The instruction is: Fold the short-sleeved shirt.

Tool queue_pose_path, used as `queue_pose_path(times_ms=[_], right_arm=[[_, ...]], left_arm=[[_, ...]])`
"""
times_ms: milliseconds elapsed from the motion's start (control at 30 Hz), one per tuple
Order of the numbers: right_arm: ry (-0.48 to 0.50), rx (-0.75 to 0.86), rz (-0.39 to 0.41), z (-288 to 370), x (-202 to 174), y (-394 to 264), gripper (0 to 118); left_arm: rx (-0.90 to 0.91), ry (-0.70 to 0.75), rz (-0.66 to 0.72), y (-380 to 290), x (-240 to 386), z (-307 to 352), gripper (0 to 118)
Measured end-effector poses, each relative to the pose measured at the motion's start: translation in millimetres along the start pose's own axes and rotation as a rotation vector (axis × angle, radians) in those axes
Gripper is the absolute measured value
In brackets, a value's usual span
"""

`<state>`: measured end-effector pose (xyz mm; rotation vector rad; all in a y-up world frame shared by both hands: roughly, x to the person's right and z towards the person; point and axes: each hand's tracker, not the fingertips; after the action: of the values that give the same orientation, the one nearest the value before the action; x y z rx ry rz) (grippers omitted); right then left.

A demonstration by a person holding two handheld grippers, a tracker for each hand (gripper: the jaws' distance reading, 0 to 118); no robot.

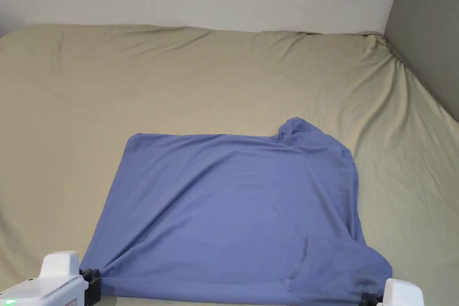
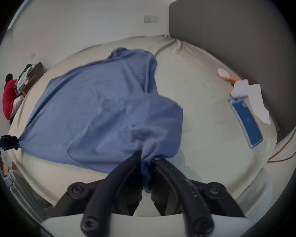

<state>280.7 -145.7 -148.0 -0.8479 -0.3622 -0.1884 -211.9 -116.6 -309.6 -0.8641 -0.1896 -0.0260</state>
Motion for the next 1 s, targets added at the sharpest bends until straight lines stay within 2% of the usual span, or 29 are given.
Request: queue_pose_path(times_ms=[100, 267, 433, 567, 800, 933, 1000], right_arm=[[0.015, 0.088, 0.007, 15, 0, 21, 9], [0.018, 0.210, 0.038, 41, -22, 74, 9], [0.009, 0.226, 0.057, 10, -31, 128, 9], [-0.020, 0.178, 0.068, -35, -36, 159, 9], [-0.077, 0.002, 0.070, -123, -41, 179, 9], [-0.074, -0.092, 0.040, -158, -39, 173, 9], [-0.069, -0.115, 0.028, -161, -39, 169, 11]], left_arm=[[0.057, -0.008, 0.034, 13, -1, 10, 7], [0.125, -0.022, 0.050, 56, 1, 11, 6], [0.159, -0.012, 0.041, 107, 9, -19, 6], [0.141, 0.016, -0.009, 136, 19, -67, 6], [-0.019, 0.037, -0.040, 162, 29, -155, 6], [-0.110, 0.070, -0.065, 157, 34, -181, 7], [-0.079, 0.077, -0.060, 154, 35, -176, 9]])
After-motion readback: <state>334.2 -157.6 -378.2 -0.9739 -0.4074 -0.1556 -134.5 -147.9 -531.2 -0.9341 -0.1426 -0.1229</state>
